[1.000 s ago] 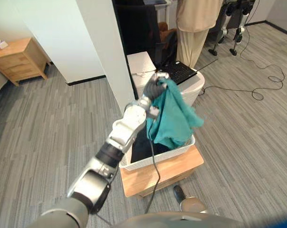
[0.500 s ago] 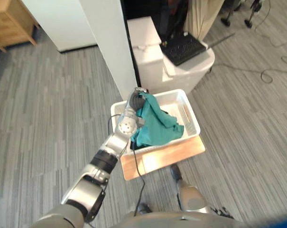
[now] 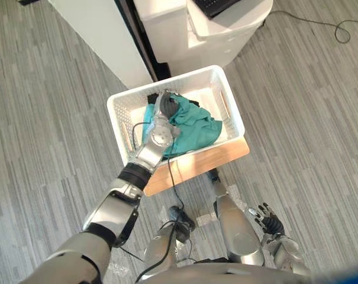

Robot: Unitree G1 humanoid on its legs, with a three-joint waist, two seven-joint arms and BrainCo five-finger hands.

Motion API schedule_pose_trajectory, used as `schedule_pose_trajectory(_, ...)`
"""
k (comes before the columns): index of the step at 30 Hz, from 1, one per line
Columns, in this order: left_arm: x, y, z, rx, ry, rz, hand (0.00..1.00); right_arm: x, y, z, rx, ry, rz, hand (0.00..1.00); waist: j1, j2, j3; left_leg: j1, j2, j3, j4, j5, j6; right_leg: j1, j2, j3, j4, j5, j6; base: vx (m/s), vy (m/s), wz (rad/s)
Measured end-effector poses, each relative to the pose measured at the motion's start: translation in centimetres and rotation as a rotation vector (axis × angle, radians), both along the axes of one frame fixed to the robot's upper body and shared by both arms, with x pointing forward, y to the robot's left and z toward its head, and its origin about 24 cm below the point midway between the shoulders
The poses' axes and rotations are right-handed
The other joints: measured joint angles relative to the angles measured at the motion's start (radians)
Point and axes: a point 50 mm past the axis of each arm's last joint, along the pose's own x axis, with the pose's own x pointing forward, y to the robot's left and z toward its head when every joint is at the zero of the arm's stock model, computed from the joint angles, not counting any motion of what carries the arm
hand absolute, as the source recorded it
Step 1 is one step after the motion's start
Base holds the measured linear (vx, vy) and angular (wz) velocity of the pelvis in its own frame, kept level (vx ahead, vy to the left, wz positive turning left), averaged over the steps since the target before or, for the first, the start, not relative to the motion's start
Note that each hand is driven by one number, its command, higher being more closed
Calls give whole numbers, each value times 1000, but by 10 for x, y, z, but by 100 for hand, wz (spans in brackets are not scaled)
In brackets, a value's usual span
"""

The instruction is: Tidy the bed and pick cloth on bed and put in laundry

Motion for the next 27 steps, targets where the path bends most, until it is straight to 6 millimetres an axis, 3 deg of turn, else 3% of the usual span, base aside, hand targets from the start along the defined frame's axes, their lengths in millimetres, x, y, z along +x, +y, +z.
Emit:
schedule_pose_trajectory(6,1,1,2,-51,-7,32,0,11,5,8,-5,-50,29,0,19,0,0,9,11,5,16,-2,0,-2,7,-3,35,-9,-8,-29,-34,-1)
schedule_pose_trajectory(13,-2,16,16,-67,-66,46,0,6,5,4,9,-29,-1,0,20,4,-4,81,17,-18,9,4,0,85,6,-33,25,-13,-11,-9,-24,12)
schedule_pose_trajectory(16,-6,31,14,-67,-58,43,0,-14,-3,-9,18,57,-57,0,11,20,-49,107,8,-52,-21,21,-4,139,-5,-62,-22,-11,-9,16,-27,30)
schedule_pose_trajectory(21,-24,72,-2,-133,-16,98,0,-68,-20,-32,-7,261,-124,0,-11,70,-132,206,-13,-91,-123,59,-15,247,-9,-118,-80,-10,-8,51,-21,25)
schedule_pose_trajectory(27,-46,98,7,-226,-116,96,0,-97,-26,-40,-49,366,-103,0,-6,96,-190,256,-20,-138,-166,77,-15,311,-13,-173,-96,-11,-8,-9,-5,22)
